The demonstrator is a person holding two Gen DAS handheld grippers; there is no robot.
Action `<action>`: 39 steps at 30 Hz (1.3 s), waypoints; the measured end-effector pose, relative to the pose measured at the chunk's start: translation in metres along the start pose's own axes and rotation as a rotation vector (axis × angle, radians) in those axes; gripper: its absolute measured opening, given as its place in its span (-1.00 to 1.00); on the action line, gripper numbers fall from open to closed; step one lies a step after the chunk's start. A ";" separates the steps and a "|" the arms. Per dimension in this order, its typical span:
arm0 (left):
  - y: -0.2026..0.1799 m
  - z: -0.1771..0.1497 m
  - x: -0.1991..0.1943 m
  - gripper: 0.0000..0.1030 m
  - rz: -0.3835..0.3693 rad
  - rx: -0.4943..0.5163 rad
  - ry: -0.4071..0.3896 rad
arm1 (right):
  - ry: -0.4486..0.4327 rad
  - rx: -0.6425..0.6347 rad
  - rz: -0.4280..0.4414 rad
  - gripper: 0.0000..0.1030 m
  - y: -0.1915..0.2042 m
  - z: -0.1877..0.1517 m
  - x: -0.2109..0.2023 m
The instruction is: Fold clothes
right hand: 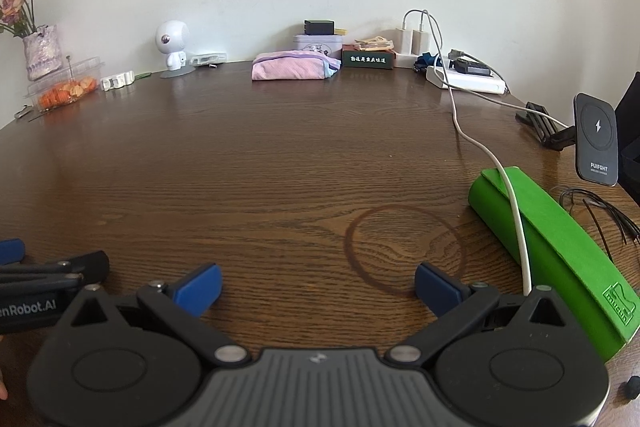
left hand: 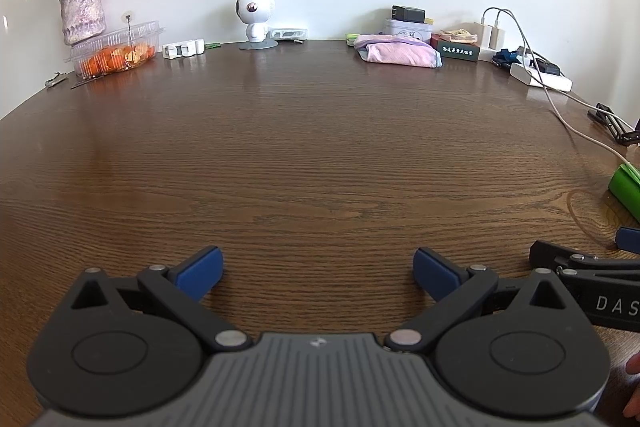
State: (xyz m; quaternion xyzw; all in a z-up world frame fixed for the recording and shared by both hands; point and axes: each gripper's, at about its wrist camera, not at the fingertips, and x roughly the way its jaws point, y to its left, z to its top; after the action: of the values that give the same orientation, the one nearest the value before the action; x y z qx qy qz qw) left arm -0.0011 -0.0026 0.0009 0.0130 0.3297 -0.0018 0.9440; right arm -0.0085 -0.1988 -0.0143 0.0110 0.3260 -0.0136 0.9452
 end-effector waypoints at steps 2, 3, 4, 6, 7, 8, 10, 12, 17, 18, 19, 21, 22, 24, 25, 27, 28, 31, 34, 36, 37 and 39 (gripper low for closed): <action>-0.001 0.001 -0.001 0.99 0.000 -0.002 0.000 | -0.001 0.000 -0.003 1.00 0.001 0.000 0.000; -0.002 0.002 -0.002 0.99 0.001 -0.002 0.000 | -0.001 0.001 -0.003 1.00 0.001 0.000 0.000; -0.002 0.003 -0.002 0.99 0.001 -0.002 0.000 | -0.001 0.002 -0.003 1.00 0.001 0.000 0.000; -0.004 0.007 -0.003 0.99 0.007 -0.007 0.000 | -0.001 0.006 0.000 1.00 0.001 0.001 0.000; -0.005 0.009 -0.003 0.99 0.010 -0.009 0.000 | -0.001 0.004 0.001 1.00 0.001 0.001 0.001; -0.006 0.011 -0.003 0.99 0.013 -0.010 0.001 | -0.001 0.005 -0.002 1.00 0.001 0.001 0.001; -0.003 0.009 -0.002 0.99 0.008 -0.008 0.001 | -0.001 0.008 -0.008 1.00 0.001 0.001 0.001; -0.004 0.009 -0.003 0.99 0.011 -0.010 0.001 | -0.001 0.010 -0.014 1.00 0.002 0.002 0.002; -0.004 0.010 -0.004 0.99 0.006 -0.013 0.001 | -0.002 0.004 -0.013 1.00 0.004 0.001 0.003; -0.004 0.010 -0.004 0.99 0.004 -0.013 0.000 | -0.002 0.002 -0.010 1.00 0.004 0.001 0.003; -0.003 0.009 -0.005 1.00 0.003 -0.013 0.000 | -0.003 0.000 -0.005 1.00 0.004 0.000 0.003; -0.003 0.011 -0.004 0.99 0.003 -0.009 0.001 | -0.004 -0.003 0.000 1.00 0.004 0.000 0.002; -0.004 0.012 -0.004 0.99 0.009 -0.012 0.002 | -0.003 -0.004 0.000 1.00 0.004 0.000 0.003; -0.006 0.013 -0.004 0.99 0.019 -0.015 0.003 | -0.003 -0.006 0.000 1.00 0.004 0.000 0.002; -0.007 0.013 -0.004 0.99 0.017 -0.015 0.003 | -0.004 -0.006 0.004 1.00 0.004 -0.001 0.002; -0.006 0.014 -0.005 0.99 0.012 -0.014 0.003 | -0.004 -0.008 0.008 1.00 0.004 0.000 0.002; -0.006 0.014 -0.005 0.99 0.010 -0.010 0.002 | -0.004 -0.010 0.011 1.00 0.003 0.000 0.002; -0.006 0.018 -0.004 0.99 0.010 -0.006 0.006 | -0.003 -0.011 0.011 1.00 0.004 0.000 0.003; -0.004 0.018 -0.003 0.99 -0.004 -0.001 0.005 | -0.004 -0.013 0.014 1.00 0.004 0.000 0.002; -0.004 0.017 -0.003 0.99 -0.006 -0.001 0.004 | -0.004 -0.010 0.013 1.00 0.004 0.000 0.002; -0.004 0.016 -0.003 0.99 -0.007 -0.001 0.003 | -0.004 -0.010 0.011 1.00 0.004 0.000 0.002; -0.005 0.015 -0.003 0.99 -0.007 -0.003 0.003 | -0.004 -0.010 0.011 1.00 0.004 -0.001 0.002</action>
State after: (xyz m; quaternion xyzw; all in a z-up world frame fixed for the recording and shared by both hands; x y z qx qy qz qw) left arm 0.0055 -0.0075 0.0144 0.0105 0.3310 -0.0046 0.9436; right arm -0.0074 -0.1946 -0.0157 0.0081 0.3239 -0.0070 0.9460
